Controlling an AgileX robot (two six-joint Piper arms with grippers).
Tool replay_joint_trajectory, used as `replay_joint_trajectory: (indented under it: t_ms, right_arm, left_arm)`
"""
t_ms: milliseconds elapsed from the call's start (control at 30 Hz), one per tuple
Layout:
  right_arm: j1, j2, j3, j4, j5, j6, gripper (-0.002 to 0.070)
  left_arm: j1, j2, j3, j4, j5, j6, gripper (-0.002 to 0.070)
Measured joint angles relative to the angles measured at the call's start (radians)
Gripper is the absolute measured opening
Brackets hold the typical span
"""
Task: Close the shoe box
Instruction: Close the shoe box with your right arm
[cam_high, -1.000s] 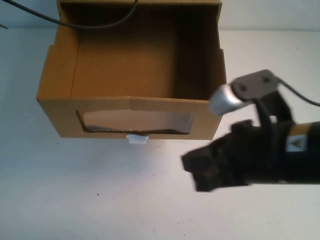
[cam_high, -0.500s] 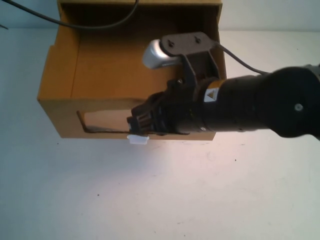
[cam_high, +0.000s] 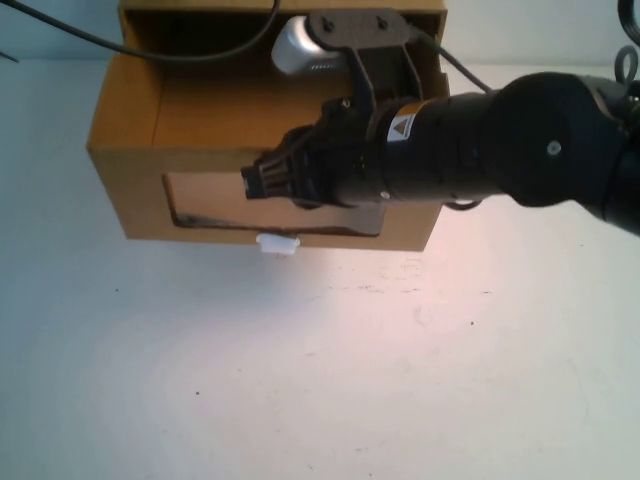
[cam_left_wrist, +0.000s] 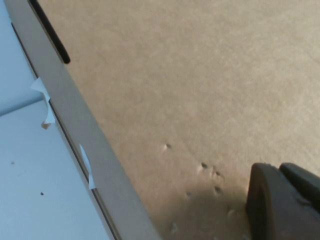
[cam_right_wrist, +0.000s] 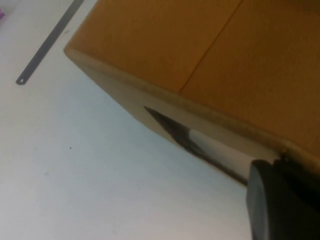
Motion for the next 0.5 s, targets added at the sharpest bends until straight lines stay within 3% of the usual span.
replay_joint_trajectory:
  t_ms: [500]
  right_arm:
    - [-0.117,0.143,-0.209,-0.007,-0.014,-0.013,-0.0011]
  left_arm:
    - [0.000,0.000,0.000,0.000,0.000,0.000,-0.0002]
